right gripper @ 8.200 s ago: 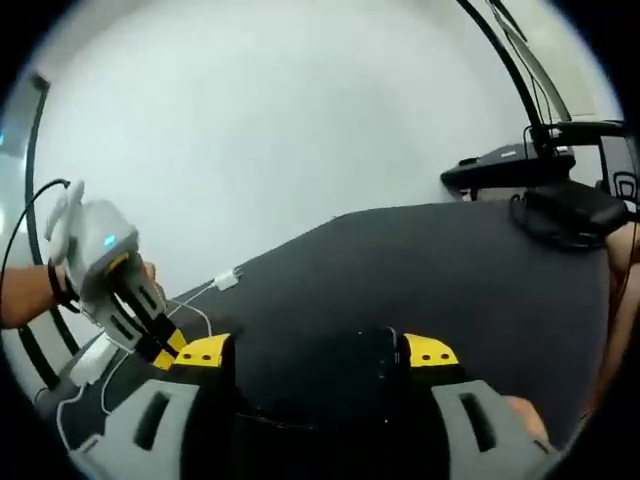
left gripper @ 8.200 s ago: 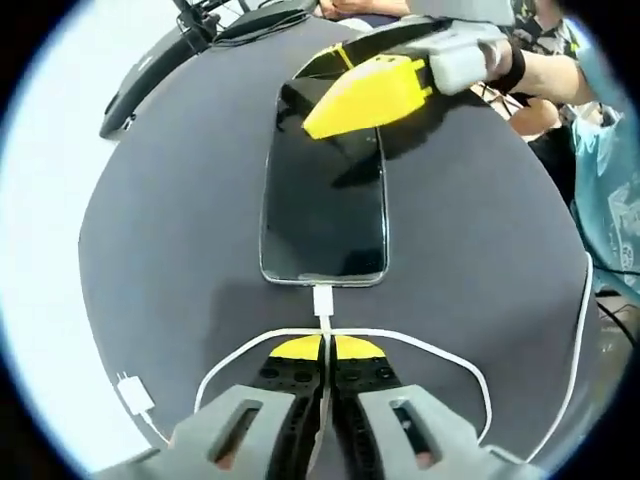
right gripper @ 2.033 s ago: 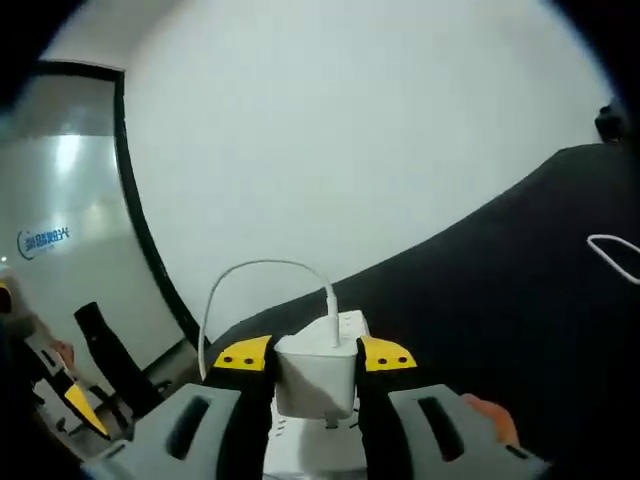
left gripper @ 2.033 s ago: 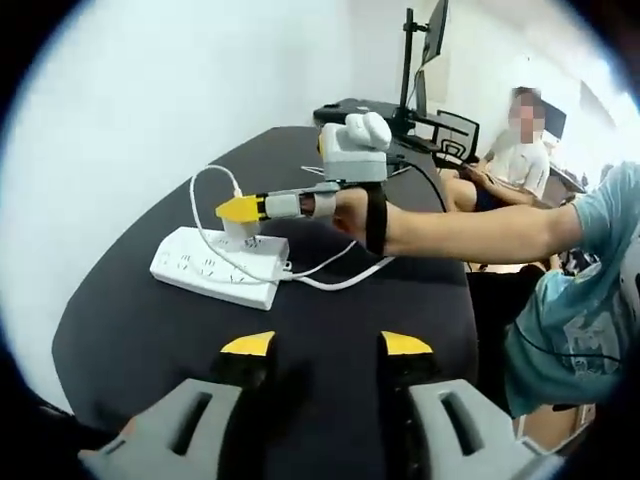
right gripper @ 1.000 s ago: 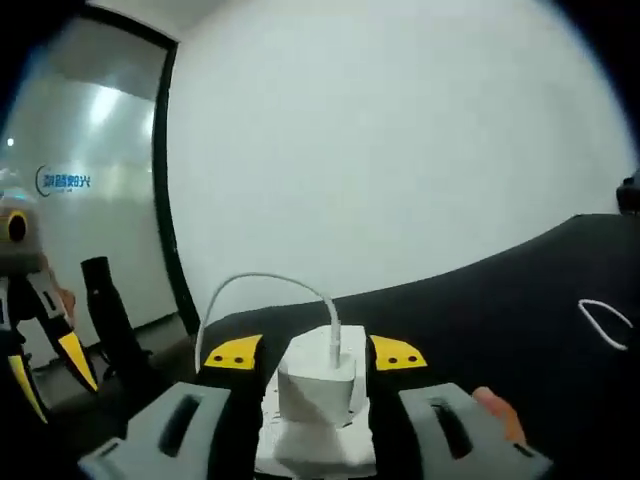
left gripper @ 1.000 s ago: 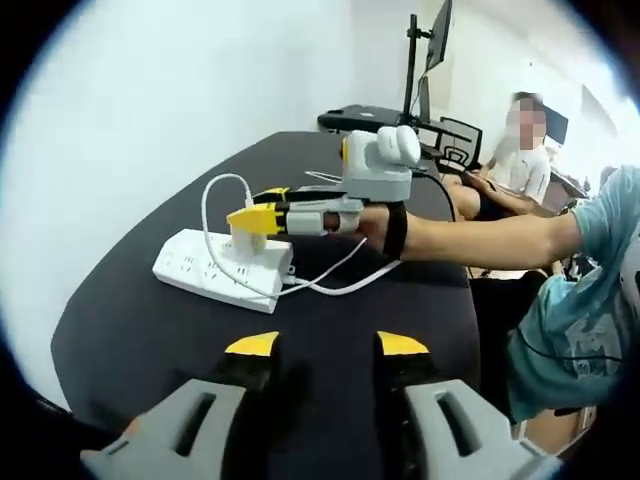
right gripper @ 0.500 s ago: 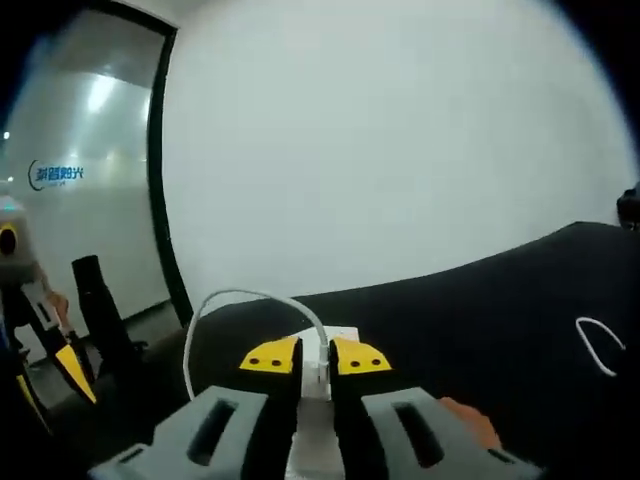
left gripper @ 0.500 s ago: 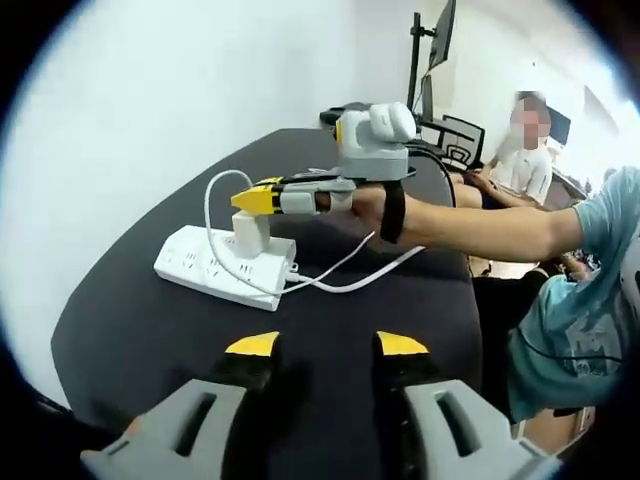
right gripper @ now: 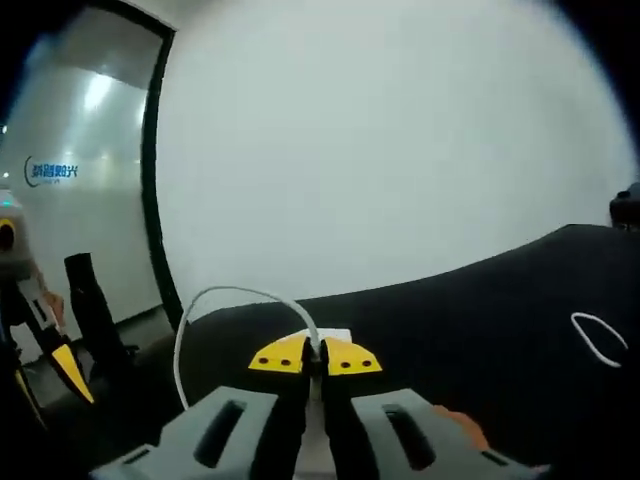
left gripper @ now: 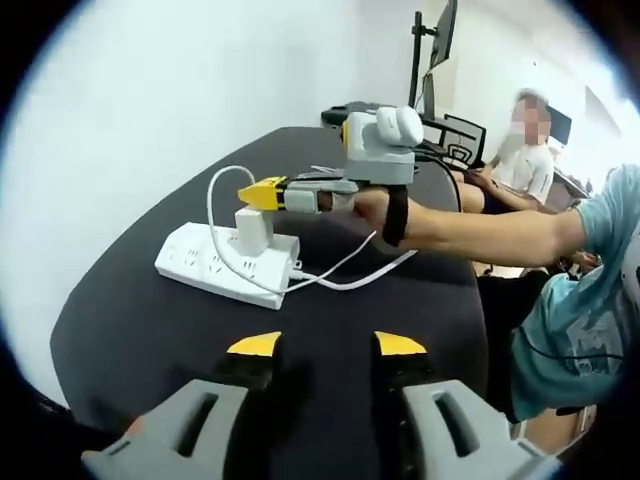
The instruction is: Connect the charging cable to the phone, plug the charger into the socket, and turn on the power strip switch to charge the phone.
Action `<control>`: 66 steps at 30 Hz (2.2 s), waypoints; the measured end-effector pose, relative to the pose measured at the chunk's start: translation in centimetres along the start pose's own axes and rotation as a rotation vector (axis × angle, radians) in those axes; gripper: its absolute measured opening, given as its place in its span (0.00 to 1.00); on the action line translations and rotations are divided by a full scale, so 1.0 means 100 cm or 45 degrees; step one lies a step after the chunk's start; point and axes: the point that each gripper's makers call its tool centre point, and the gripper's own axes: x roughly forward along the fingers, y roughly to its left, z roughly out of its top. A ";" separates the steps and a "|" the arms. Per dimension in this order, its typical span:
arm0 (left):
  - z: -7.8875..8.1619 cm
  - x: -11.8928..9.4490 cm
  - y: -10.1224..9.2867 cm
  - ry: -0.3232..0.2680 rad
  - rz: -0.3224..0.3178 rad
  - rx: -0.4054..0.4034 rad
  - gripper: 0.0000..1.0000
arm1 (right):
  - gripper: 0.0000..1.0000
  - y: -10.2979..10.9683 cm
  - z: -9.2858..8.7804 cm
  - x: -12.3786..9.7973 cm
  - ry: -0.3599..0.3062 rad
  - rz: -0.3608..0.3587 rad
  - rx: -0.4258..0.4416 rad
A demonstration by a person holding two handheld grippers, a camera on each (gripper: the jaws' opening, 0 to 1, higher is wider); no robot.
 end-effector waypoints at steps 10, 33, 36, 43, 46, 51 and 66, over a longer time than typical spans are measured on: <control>0.002 0.002 -0.003 -0.012 -0.009 0.008 0.29 | 0.01 0.001 -0.005 -0.002 -0.004 -0.006 -0.055; 0.004 -0.013 -0.012 0.015 0.052 0.011 0.28 | 0.17 0.012 0.002 -0.008 0.087 0.129 -0.176; 0.011 -0.018 -0.014 -0.005 0.056 -0.002 0.28 | 0.23 0.005 0.013 -0.009 0.096 0.121 -0.174; 0.033 -0.027 -0.023 -0.015 0.102 0.018 0.28 | 0.23 -0.012 0.045 -0.046 0.111 0.161 -0.249; 0.040 -0.023 -0.031 0.005 0.109 0.033 0.28 | 0.21 -0.018 0.047 -0.067 0.234 0.234 -0.223; 0.045 -0.016 -0.041 0.062 0.118 0.056 0.33 | 0.22 -0.032 0.061 -0.104 0.286 0.291 -0.337; 0.062 -0.011 -0.068 -0.033 0.108 0.046 0.50 | 0.73 -0.079 0.124 -0.231 0.262 0.651 -0.506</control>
